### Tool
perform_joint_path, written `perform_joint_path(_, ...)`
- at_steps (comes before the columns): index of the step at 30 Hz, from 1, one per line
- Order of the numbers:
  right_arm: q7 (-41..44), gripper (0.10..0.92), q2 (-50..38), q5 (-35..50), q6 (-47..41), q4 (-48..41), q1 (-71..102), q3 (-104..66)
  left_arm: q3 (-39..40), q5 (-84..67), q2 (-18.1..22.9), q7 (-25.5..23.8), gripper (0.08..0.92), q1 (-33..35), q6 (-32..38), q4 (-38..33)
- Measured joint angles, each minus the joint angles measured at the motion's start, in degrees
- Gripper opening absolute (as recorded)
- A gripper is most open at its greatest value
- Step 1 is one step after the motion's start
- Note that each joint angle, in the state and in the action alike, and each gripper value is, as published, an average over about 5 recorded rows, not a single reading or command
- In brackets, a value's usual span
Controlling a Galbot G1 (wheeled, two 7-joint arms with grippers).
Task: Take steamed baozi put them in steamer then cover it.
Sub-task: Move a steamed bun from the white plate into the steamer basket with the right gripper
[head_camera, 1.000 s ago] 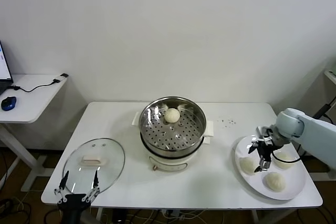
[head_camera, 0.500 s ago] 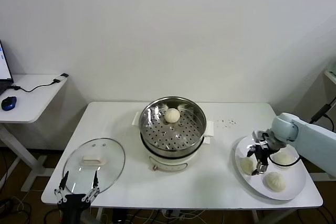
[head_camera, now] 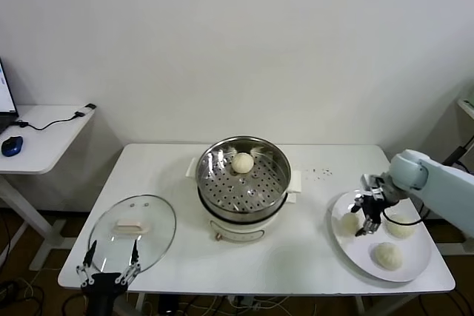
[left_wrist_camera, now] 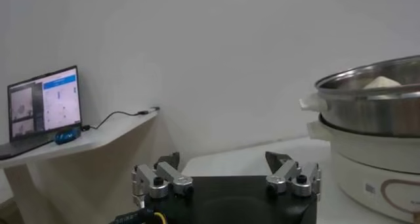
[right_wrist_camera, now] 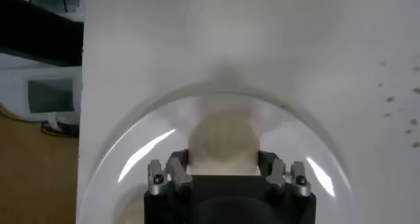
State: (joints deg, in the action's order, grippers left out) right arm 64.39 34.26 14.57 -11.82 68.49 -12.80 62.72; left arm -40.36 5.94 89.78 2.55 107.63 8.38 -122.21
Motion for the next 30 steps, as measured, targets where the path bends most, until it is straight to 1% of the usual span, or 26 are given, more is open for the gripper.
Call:
perform_joint_path(6, 0.2, 0.674, 4.8, 7.8, -0.1, -2.1, -13.6, 8.7, 0.6, 0.2, 0.0, 0.0, 0.823, -0.1, -0.1, -0.2)
perform_joint_path(14, -0.6, 0.679, 14.9, 18.3, -1.6, -5.3, -25.5, 15.8, 1.3, 0.2, -0.1, -0.1, 0.823, -0.1, 0.0, -0.6)
perform_joint_path(22, -2.3, 0.679, 26.9, 25.4, -3.6, -7.7, -29.0, 18.5, 1.4, 0.2, -0.6, -0.3, 0.823, 0.0, 0.2, -0.6)
perform_joint_path(30, -4.6, 0.679, 36.6, 28.4, -5.3, -9.8, -27.2, 20.2, 1.3, 0.1, -0.9, -0.2, 0.823, 0.2, 0.4, -0.2)
